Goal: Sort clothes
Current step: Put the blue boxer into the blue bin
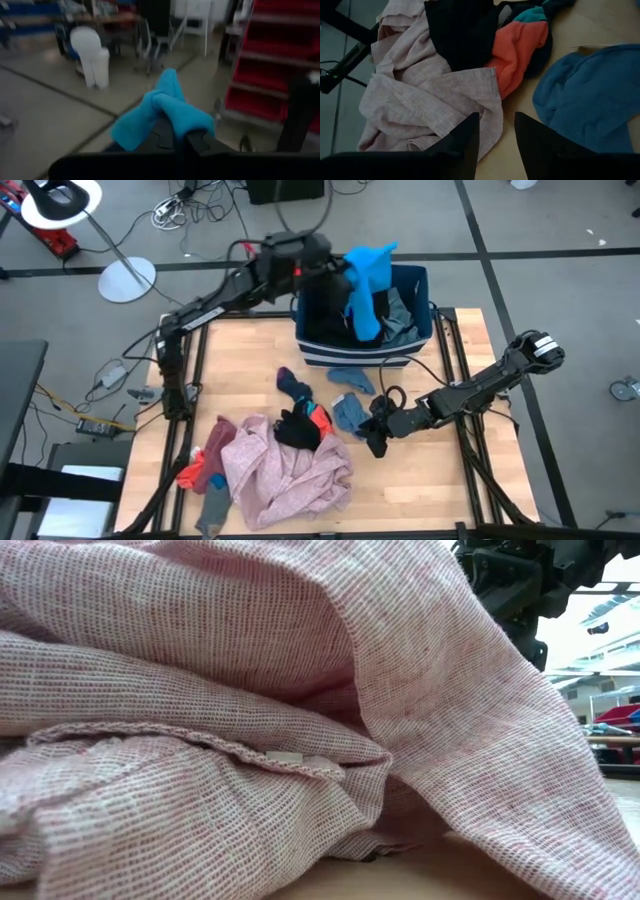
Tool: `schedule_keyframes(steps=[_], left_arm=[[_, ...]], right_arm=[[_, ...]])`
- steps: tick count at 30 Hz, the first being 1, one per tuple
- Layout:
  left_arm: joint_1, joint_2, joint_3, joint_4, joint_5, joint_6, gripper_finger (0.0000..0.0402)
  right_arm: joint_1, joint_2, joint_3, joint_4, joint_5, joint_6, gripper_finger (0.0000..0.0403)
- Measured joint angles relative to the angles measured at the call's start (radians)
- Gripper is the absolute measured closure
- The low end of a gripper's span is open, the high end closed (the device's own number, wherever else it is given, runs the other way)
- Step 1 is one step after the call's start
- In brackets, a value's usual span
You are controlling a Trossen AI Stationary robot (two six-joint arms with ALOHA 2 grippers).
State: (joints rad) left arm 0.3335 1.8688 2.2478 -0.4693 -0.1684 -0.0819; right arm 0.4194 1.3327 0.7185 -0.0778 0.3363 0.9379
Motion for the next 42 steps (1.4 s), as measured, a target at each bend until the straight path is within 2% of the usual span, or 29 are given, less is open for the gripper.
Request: schedule_keyframes(steps=[7, 12, 16, 25, 33, 42], left_arm=[[0.060, 0.077, -0.014, -0.315, 0.057, -0.042, 0.0399], [0.085, 0.144, -0.048, -0.492, 0.189, -0.069, 0.0399], [0.090, 0.193, -0.072, -0.485, 0.264, -0.088, 0.0399], [0.090, 0.240, -0.076, -0.452, 0.255, -0.113, 0.0383], [0.090, 0.240, -0.076, -0.413, 0.223, -0.211, 0.0361], [0.084, 0.240, -0.076, -0.413, 0.259, -0.219, 0.0280]], right_arm=[[0.000, 0.000, 0.000, -0.007, 0.000, 0.000, 0.0277], [0.000, 0.000, 0.000, -0.008, 0.000, -0.006, 0.0277], [0.000, 0.000, 0.000, -0.012, 0.000, -0.006, 0.0277], [0.004, 0.000, 0.000, -0.023, -0.010, 0.011, 0.0277], [0.004, 0.000, 0.000, -0.029, -0.012, 0.012, 0.0277], [0.004, 0.000, 0.000, -0.029, -0.015, 0.013, 0.0277]])
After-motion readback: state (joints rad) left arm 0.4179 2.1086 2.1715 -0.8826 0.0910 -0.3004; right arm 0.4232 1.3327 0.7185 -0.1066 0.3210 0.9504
